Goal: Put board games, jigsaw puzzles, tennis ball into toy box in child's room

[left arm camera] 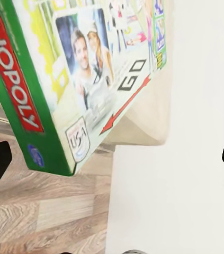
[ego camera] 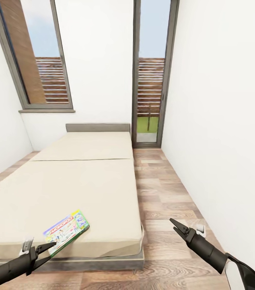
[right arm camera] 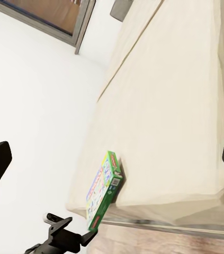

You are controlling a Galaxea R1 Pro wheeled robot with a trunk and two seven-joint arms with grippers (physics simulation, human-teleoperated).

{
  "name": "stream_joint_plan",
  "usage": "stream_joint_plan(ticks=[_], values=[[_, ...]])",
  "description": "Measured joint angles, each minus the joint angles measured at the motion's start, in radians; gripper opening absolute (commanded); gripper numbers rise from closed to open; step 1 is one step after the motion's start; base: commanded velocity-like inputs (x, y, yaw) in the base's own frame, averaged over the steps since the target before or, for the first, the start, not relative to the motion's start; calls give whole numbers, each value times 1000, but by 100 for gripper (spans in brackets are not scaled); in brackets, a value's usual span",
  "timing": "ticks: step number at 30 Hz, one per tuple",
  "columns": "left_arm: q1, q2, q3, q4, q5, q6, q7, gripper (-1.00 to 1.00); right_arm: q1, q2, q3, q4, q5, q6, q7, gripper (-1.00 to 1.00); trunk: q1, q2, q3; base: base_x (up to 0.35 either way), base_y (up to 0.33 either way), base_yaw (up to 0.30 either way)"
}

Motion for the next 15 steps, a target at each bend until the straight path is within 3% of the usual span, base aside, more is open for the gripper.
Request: stream_joint_plan(ticks=[15], values=[[0, 1, 1, 0, 5, 3, -2, 100, 0, 0, 0, 0, 0, 0, 1, 100, 0, 0, 0, 0, -21, 0]])
